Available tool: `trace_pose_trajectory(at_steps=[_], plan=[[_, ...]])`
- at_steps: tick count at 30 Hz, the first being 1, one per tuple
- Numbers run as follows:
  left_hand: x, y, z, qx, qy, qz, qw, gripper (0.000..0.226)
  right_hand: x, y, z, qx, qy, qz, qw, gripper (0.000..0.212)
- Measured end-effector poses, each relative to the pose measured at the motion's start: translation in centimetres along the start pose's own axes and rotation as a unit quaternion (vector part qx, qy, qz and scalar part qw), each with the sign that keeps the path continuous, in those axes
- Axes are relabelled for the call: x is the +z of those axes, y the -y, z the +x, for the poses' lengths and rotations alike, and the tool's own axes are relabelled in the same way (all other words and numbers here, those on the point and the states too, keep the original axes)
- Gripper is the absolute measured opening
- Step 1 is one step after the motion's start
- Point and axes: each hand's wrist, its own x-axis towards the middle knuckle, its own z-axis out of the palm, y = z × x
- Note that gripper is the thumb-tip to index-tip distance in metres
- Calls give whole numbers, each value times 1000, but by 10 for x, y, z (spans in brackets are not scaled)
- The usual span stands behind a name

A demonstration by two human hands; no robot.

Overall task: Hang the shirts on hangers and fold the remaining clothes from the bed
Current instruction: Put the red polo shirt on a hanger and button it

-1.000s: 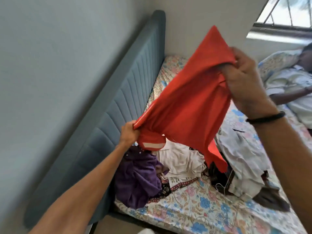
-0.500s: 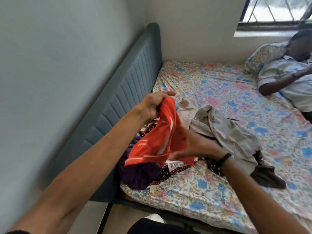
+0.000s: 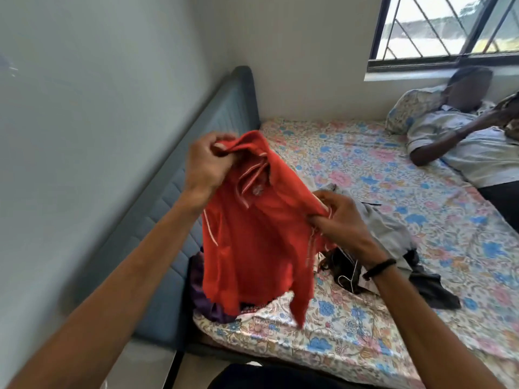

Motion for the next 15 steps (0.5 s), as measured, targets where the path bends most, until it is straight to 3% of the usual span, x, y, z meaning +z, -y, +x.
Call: trace_pose_trajectory(at_steps=[2,3,8,10,12,15], plan=[[-17,36,-16,-11,-20,97,995,16,-16,14,4,-14,4,27,1000,22],[-23,51,-24,-15,-17,134,991,23,-21,18,7,-20,3,23,1000,22],[-38,89,-54,-75,84,358,927,45,-41,24,21,2,-5,-42,999,18],[-43,93,-64,-45,143,323,934,51,-47,24,21,13,44,-63,997,4],[-48,94,-71,-19,185,191,964,47,-56,26,18,12,118,-65,991,17],[-59,95,-75,-13,162,27,986,26,-69,21,20,11,178,-69,982,32]])
